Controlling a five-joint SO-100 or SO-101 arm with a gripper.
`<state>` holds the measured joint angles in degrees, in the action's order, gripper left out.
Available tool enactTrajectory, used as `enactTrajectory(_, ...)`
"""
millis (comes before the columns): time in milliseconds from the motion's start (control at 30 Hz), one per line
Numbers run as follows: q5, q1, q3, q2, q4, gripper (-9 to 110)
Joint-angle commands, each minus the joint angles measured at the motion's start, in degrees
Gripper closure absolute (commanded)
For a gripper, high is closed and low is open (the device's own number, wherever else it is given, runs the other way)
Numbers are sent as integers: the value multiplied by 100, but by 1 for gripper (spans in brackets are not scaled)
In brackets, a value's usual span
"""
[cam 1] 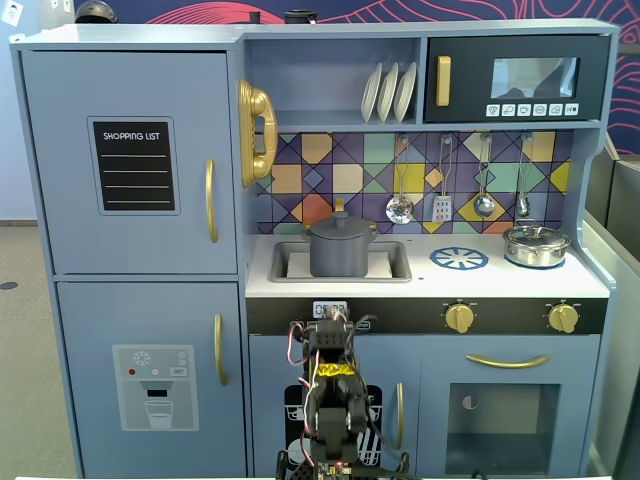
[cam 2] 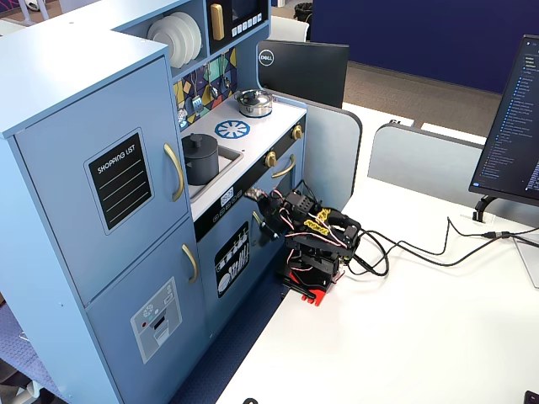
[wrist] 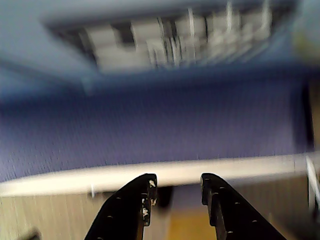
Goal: Pick up the lid from the counter and put it on the gray recipient
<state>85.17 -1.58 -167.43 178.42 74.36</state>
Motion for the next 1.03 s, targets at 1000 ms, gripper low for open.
enactTrajectory(1000,141,105,-448,369,1327,96)
